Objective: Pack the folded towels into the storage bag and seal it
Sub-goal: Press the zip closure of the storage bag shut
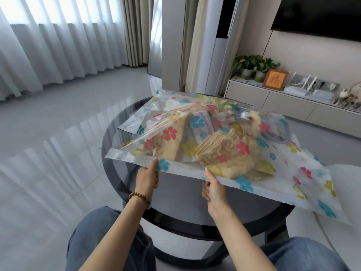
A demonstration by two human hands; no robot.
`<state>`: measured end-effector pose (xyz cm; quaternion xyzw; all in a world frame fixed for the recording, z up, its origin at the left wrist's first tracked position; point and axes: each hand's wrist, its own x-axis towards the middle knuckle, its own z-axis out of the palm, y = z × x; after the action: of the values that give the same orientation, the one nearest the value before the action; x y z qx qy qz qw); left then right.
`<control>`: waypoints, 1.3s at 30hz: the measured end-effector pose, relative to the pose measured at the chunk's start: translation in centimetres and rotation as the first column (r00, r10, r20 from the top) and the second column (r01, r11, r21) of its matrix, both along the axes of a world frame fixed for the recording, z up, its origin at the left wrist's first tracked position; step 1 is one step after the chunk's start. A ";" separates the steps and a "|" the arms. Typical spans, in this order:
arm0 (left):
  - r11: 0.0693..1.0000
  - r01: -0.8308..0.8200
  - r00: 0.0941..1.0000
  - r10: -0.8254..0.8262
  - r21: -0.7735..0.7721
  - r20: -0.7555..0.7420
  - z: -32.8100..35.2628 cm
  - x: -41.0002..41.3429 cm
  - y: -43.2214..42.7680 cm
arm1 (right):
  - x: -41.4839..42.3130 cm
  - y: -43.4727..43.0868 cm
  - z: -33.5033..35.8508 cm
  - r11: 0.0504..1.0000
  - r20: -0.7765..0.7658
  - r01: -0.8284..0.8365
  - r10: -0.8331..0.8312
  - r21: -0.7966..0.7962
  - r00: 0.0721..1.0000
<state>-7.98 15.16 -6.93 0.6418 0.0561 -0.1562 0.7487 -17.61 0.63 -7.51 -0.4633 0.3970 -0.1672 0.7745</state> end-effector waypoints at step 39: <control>0.780 -0.355 0.910 0.162 0.516 0.382 0.7 6.3 9.7 | 6.1 9.4 1.2 0.814 -0.088 -0.579 0.580 0.036 0.810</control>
<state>-1.66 24.91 -6.24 0.8396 0.0684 0.0786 0.5331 -11.50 10.05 -6.29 -0.5666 0.2738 0.1002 0.7706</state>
